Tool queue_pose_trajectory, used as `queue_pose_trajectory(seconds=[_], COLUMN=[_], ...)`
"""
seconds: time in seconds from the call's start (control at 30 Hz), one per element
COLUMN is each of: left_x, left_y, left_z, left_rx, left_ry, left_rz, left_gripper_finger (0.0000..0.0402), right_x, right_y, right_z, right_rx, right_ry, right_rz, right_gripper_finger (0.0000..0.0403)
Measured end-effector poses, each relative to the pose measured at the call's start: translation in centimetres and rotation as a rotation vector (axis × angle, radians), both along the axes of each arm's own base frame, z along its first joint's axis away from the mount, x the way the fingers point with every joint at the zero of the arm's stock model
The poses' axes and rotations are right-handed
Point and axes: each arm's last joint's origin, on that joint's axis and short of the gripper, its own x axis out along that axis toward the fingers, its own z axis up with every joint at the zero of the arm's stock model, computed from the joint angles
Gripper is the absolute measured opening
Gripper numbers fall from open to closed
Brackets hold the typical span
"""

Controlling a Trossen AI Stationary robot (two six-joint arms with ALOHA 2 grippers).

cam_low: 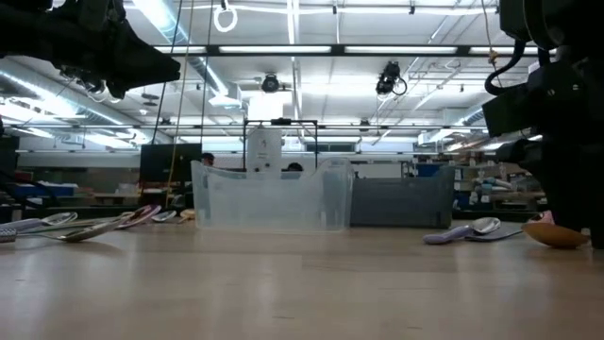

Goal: Sort silverware by color (type)
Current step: Put the gold spoon into the black bin

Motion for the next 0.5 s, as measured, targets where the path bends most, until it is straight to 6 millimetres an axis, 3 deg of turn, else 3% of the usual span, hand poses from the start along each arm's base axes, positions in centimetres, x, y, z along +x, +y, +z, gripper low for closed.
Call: queue_pose_trajectory(seconds=[0.3, 0.5], left_x=[0.0, 0.0], left_y=[-0.01, -0.01], left_z=[0.01, 0.02], left_rx=[0.0, 0.001], left_ry=[-0.001, -0.001], left_rz=[-0.001, -0.001], left_gripper_finger=[0.0139, 0.0139], right_x=[0.07, 0.28], right_y=[0.16, 0.11], right_z=[-0.04, 0.72], right_rx=[0.045, 0.058], right_ry=[0.004, -0.009], right_rz=[-0.01, -0.038], right_gripper_finger=[0.0019, 0.002])
